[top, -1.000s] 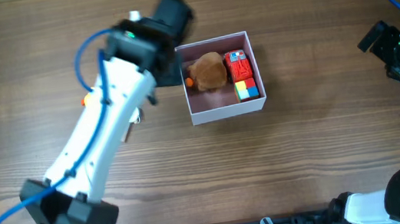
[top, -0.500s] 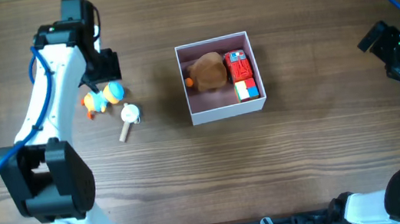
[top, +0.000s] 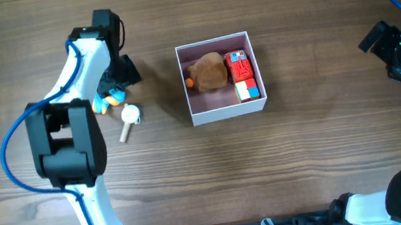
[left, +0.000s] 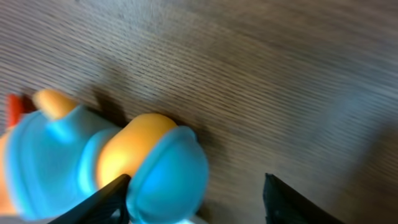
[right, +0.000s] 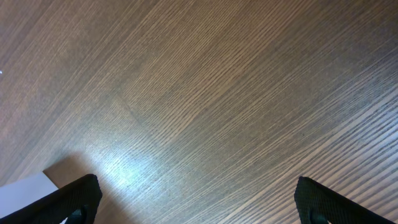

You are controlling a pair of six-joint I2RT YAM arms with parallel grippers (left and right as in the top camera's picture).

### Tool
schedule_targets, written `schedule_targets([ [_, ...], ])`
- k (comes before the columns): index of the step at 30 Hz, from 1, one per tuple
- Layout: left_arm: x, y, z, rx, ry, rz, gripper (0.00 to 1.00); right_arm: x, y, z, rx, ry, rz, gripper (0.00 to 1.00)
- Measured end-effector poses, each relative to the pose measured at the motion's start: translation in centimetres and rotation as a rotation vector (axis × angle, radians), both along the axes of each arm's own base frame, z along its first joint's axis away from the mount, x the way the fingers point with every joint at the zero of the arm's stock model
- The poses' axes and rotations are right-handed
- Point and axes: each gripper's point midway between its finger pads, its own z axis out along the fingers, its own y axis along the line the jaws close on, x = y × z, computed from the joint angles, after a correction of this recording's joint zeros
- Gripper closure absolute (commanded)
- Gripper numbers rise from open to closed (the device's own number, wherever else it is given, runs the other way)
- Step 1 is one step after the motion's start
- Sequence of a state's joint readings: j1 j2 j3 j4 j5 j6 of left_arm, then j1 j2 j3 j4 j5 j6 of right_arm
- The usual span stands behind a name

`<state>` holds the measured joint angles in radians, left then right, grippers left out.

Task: Pack container
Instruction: 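Move the left gripper to the duck toy and grasp it, then carry the duck toy into the box and lower it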

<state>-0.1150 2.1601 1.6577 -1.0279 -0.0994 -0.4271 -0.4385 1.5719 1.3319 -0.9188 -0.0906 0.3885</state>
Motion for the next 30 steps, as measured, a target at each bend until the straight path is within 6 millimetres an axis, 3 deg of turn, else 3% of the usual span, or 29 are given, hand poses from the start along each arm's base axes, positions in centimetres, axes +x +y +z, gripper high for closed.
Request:
schedule_targets([
  [8, -0.4, 0.2, -1.0, 0.014, 0.026, 0.046, 0.5, 0.0, 0.0, 0.0, 0.0, 0.0, 0.0, 0.0],
  [14, -1.0, 1.4, -0.9, 0.078, 0.047, 0.061, 0.47, 0.0, 0.0, 0.0, 0.0, 0.0, 0.0, 0.0],
  [21, -1.5, 2.7, -0.6, 0.157, 0.061, 0.064, 0.51, 0.0, 0.0, 0.0, 0.0, 0.0, 0.0, 0.0],
  [22, -1.5, 2.8, -0.5, 0.162, 0.061, 0.064, 0.54, 0.0, 0.0, 0.0, 0.0, 0.0, 0.0, 0.0],
  [28, -1.6, 3.1, -0.5, 0.182, 0.062, 0.073, 0.93, 0.0, 0.0, 0.0, 0.0, 0.0, 0.0, 0.0],
  [30, -1.9, 3.1, -0.4, 0.184, 0.076, 0.067, 0.96, 0.0, 0.0, 0.0, 0.0, 0.0, 0.0, 0.0],
])
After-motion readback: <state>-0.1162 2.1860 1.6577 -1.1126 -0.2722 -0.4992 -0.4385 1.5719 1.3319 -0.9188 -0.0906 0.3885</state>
